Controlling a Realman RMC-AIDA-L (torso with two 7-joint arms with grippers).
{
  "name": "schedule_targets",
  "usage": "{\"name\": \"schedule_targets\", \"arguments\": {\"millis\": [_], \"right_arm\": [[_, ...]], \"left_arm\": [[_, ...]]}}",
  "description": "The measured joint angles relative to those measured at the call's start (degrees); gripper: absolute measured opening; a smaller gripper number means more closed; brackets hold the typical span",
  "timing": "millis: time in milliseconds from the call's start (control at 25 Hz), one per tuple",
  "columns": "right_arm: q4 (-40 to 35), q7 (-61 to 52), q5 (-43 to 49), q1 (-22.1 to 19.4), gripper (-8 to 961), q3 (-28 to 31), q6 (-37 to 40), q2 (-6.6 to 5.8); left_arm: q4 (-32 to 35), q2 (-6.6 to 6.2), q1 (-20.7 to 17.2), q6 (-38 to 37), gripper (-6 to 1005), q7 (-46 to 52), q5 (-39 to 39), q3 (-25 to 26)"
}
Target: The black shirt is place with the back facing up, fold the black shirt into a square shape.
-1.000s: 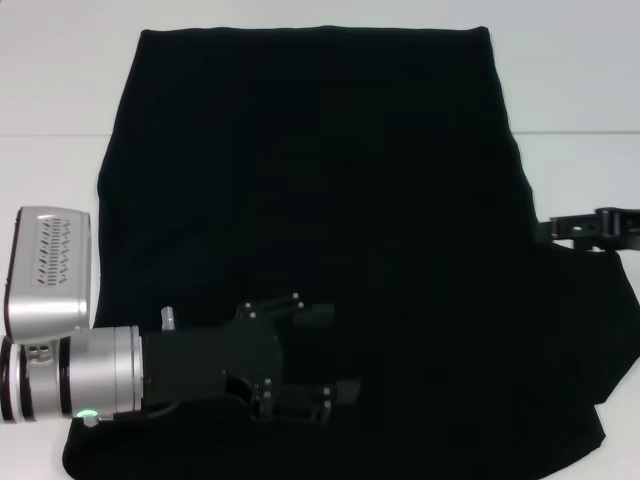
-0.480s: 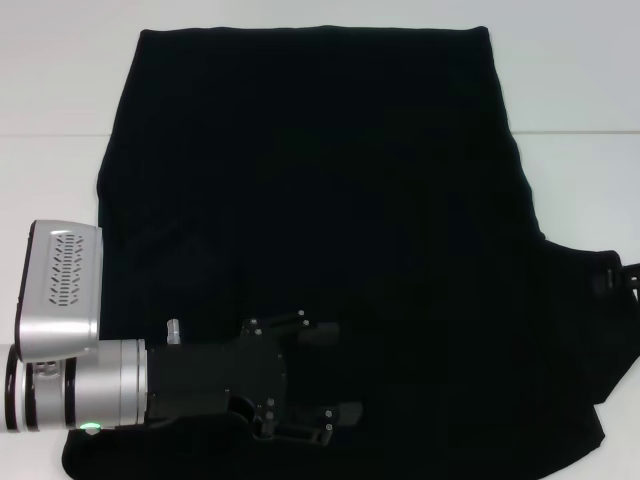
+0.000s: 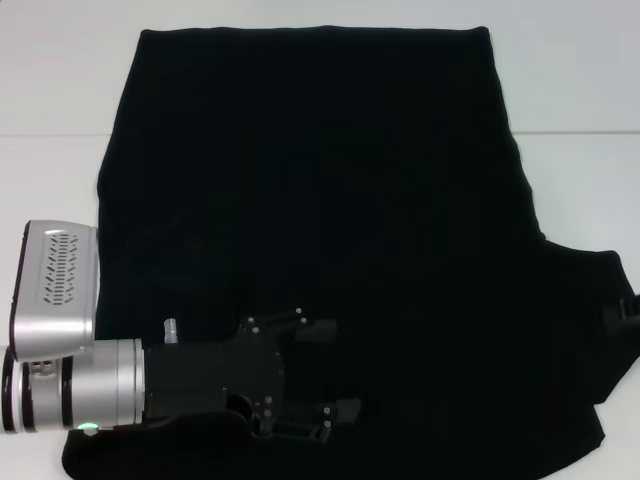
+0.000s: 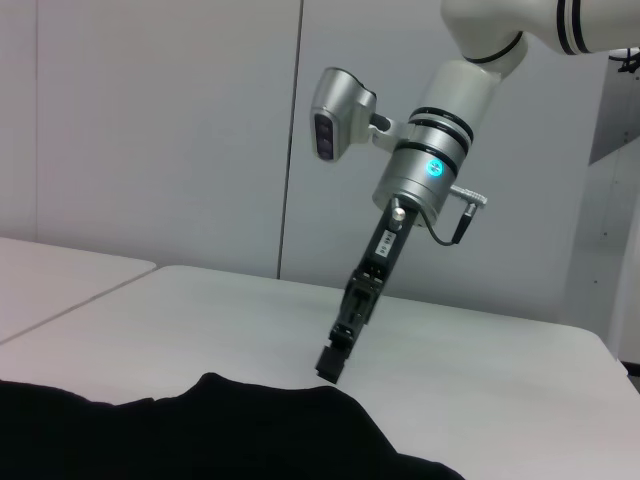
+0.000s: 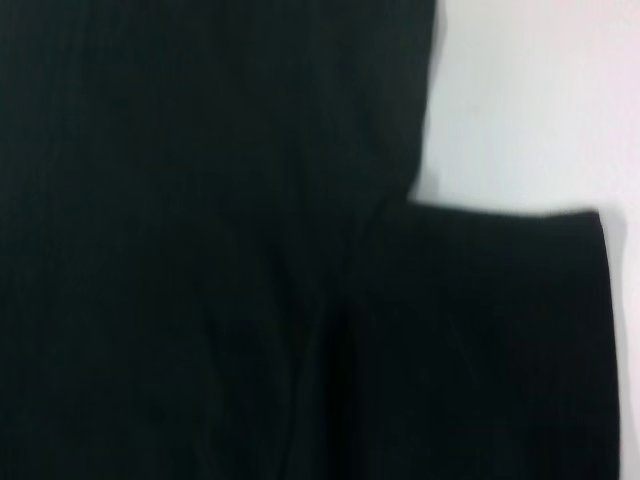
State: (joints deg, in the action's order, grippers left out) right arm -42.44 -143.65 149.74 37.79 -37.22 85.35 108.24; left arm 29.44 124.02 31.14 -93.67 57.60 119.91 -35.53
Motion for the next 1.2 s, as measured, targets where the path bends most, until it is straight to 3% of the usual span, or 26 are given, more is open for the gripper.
{"name": "schedule_targets", "arguments": {"millis": [560,840,1200], "right_arm": [[-0.2,0.0,3.8,-0.5,852,0.7,0.5,-0.05],[0.1,0.2,3.8,0.1,850,0.5,-0.2,0.59],[0.9,0.2,3.8,0.8,760,0.1,-1.1,0.92]], "left_arm": [[0.0,0.00,0.2,-0.1,921,0.7,-0.3,0.0],[0.0,0.00,0.4,0.1,920,0.7,-0.3,0.0],[0.2,0.00,0.4,0.3,919,0.4,-0.3,0.7]]}}
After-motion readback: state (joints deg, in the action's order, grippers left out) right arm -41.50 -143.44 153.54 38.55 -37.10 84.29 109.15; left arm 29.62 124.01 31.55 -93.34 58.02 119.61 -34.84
